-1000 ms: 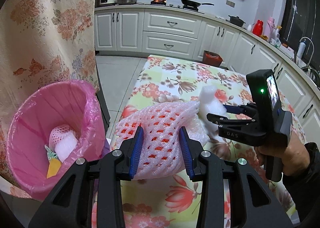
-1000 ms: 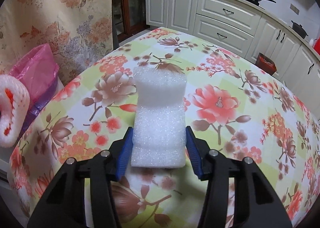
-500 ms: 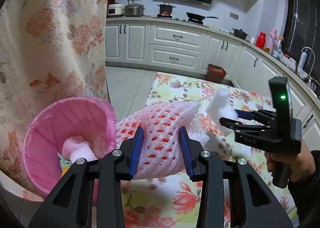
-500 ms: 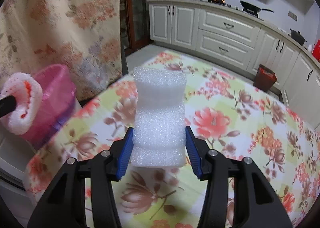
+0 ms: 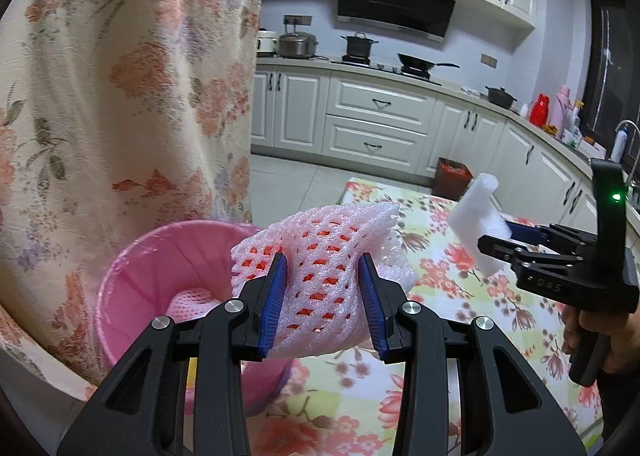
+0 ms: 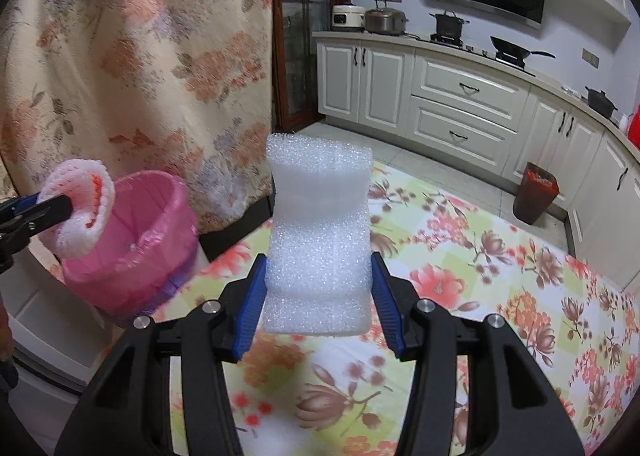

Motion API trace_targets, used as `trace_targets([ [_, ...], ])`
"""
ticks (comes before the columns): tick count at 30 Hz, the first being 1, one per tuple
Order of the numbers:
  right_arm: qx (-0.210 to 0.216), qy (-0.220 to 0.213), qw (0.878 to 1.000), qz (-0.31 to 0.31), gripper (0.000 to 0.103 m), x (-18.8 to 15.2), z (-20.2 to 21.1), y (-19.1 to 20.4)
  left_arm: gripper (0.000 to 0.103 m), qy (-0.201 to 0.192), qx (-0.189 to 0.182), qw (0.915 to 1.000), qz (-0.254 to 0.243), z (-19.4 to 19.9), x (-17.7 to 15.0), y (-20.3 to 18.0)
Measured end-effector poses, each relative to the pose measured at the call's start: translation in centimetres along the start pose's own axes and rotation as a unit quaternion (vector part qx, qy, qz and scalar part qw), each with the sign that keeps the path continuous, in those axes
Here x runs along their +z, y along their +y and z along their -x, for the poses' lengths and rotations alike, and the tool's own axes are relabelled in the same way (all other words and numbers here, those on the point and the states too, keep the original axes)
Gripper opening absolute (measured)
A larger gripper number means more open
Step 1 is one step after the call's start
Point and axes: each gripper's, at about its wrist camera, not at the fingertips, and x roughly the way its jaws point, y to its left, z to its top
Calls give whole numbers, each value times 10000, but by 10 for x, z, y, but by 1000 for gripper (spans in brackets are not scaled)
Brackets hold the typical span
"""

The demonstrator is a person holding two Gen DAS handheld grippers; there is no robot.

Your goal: Collect trash

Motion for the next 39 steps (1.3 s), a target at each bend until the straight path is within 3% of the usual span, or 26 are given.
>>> trace_targets([
  [12,663,-237,9963,494,49,45,5,94,36,-178,554,9975,398,25,15,66],
  [27,1370,-41,9866,881,51,76,-36,180,37,-59,1005,9919,780,22,18,128],
  [29,1402,-14,9859,912,57,78,-42,186,38,-50,1014,9915,814,21,19,132],
  [30,1413,-17,9856,925,67,79,-44,188,39,-43,1004,9914,839,21,19,134],
  [31,1390,-38,9859,929,74,80,-46,190,41,-24,997,9912,866,19,20,137],
  [33,1397,-30,9857,943,74,81,-49,191,46,7,1023,9906,903,17,20,140],
  [34,1371,-26,9860,944,74,81,-51,191,53,25,1016,9907,900,16,20,141],
  [35,1336,-32,9866,940,74,81,-51,190,65,26,1031,9907,887,17,20,141],
  [37,1199,-78,9886,903,78,80,-49,185,77,-10,1062,9905,874,23,19,141],
  [39,1121,-124,9902,826,82,77,-44,178,78,0,1069,9903,887,29,16,139],
])
